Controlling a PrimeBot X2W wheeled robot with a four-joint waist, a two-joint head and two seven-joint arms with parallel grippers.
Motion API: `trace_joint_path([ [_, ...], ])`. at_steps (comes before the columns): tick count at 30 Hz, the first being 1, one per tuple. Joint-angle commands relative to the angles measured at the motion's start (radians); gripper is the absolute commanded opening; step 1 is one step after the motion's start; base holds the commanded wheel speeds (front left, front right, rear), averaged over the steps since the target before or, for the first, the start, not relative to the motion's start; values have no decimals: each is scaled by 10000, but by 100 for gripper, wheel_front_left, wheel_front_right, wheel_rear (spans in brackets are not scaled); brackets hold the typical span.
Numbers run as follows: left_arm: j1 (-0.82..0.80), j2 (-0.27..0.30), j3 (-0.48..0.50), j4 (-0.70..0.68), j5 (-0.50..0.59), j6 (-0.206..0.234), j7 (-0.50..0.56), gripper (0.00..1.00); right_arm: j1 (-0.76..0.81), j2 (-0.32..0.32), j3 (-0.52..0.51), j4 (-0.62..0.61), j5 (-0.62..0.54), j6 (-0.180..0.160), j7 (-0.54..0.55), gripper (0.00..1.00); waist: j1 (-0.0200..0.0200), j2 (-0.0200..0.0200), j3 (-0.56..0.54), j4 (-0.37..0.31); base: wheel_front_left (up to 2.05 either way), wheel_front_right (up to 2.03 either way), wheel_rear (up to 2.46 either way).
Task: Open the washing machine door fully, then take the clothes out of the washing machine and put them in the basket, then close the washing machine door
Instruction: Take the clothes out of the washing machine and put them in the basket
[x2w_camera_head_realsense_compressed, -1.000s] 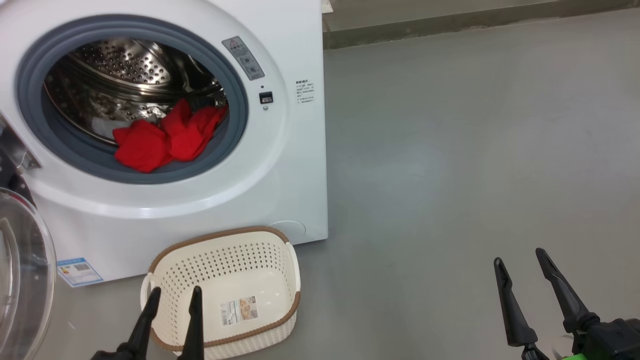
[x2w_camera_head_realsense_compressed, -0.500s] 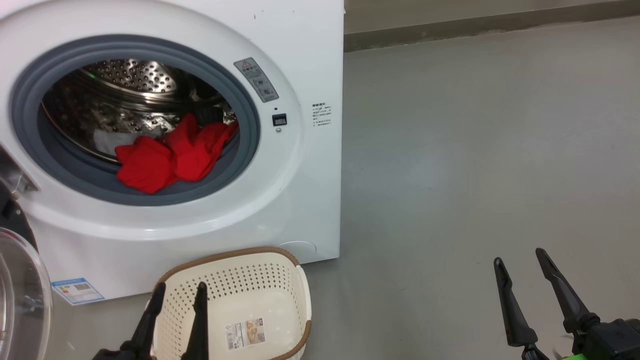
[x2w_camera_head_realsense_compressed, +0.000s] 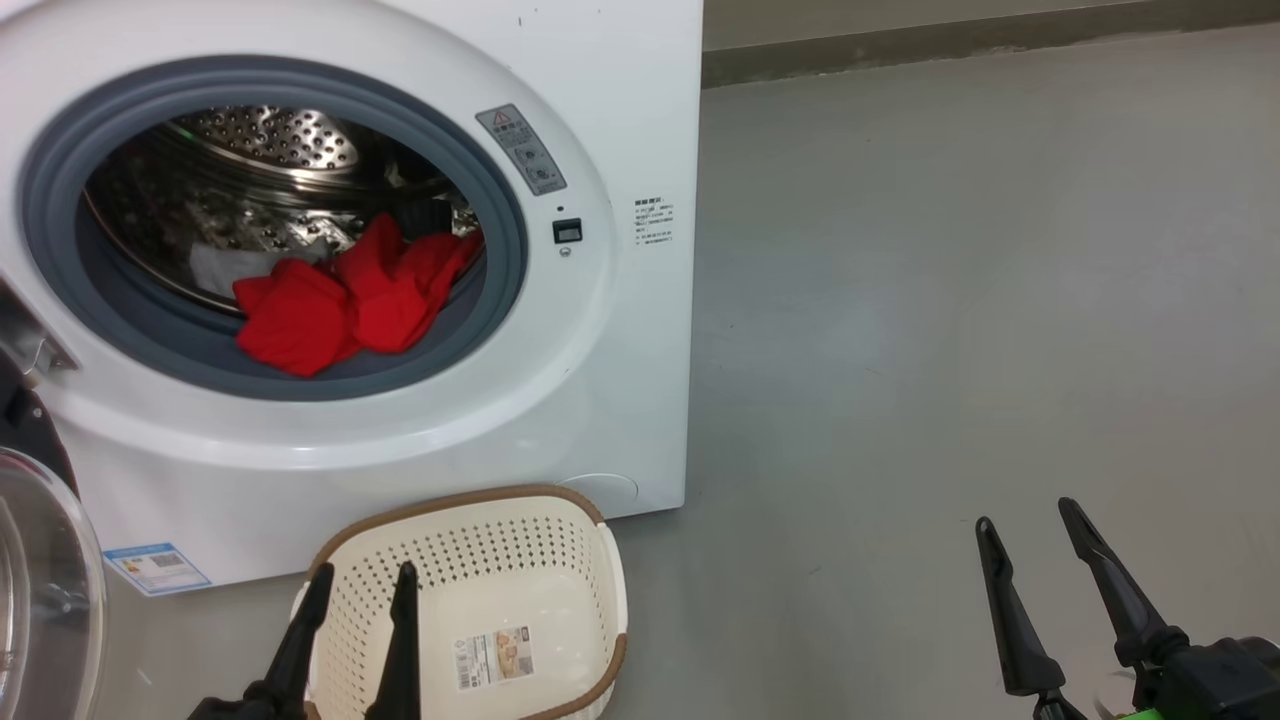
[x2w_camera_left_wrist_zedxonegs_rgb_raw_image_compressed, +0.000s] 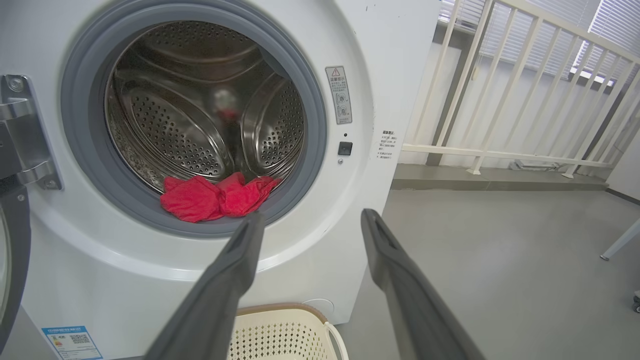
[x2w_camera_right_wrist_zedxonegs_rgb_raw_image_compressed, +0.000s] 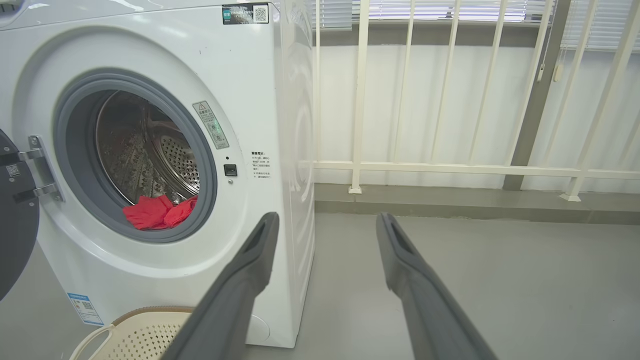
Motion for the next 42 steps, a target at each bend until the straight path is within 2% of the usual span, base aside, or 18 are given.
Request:
trace_joint_path([
  [1, -193, 48, 338, -290, 71, 98, -120, 100, -302, -145, 211, -225, 57, 48, -65, 100, 0, 0, 14, 16, 0, 0, 0],
  [11, -219, 48, 265, -306, 67, 262, -120, 100, -351, -141, 152, -233, 74, 48, -65, 100, 0, 0, 133, 109, 0, 0, 0],
  [21, -652, 47, -30, -349, -163, 638, -120, 100, -486, -139, 210, -275, 138, 48, -65, 100, 0, 0, 554, 318, 0, 0, 0],
  [31, -1759, 47, -256, -113, -317, 1035, -120, 100, -882, -145, 326, -334, 272, 48, -65, 100, 0, 0, 1464, 391, 0, 0, 0],
  [42, -3609, 251, 101, 606, 299, 1441, -120, 100, -1488, -279, 501, -348, 496, 48, -65, 100, 0, 0, 2732, 227, 0, 0, 0],
])
